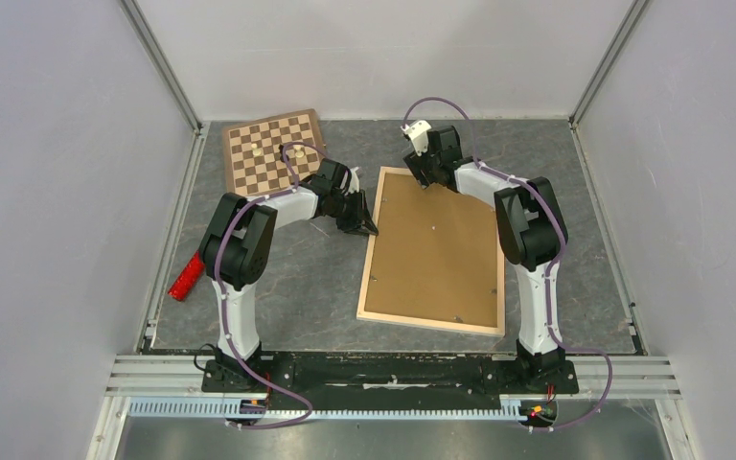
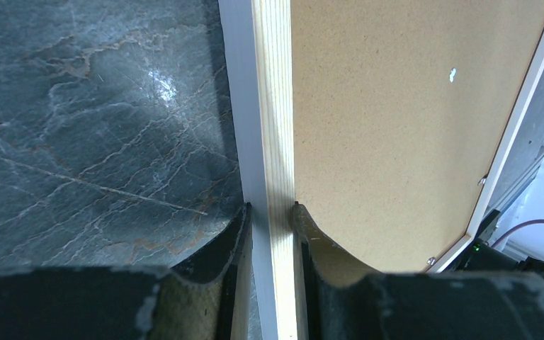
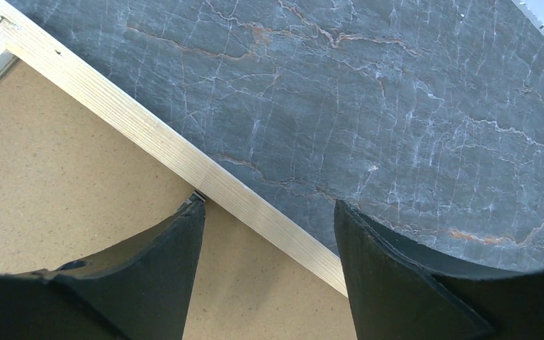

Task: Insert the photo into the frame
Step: Install the photo frame at the center of the board, then adjust the photo frame at the center of the board.

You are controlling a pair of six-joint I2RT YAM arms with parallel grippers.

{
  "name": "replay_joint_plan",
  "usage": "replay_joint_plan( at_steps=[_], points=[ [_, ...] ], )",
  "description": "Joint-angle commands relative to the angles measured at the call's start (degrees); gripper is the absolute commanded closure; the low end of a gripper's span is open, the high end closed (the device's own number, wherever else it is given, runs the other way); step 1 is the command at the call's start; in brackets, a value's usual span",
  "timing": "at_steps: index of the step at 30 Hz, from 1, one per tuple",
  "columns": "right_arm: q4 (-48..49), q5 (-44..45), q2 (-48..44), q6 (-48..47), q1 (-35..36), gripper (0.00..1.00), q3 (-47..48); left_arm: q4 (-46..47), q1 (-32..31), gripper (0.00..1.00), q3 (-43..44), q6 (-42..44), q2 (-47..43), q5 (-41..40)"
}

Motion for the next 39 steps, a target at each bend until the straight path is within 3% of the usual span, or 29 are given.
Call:
replay_joint_plan(
  at_steps=[1,20,39],
  points=[
    [1.8,1.0,1.4,0.0,0.5,0.30,1.7,-5.5,-0.2,0.98,-1.7,3.8,4.3,-4.7],
    [2.0,0.1,-13.0,0.0,-3.1,0.29,-7.2,-6.0,-0.2,0.98,1.6,3.5,4.9,-5.7],
    [3.3,-4.8,-29.8,-0.1,-8.8,0.29,-28.3,-27.7,-1.5,0.98,26.1,31.9,14.5,-16.9]
  ],
)
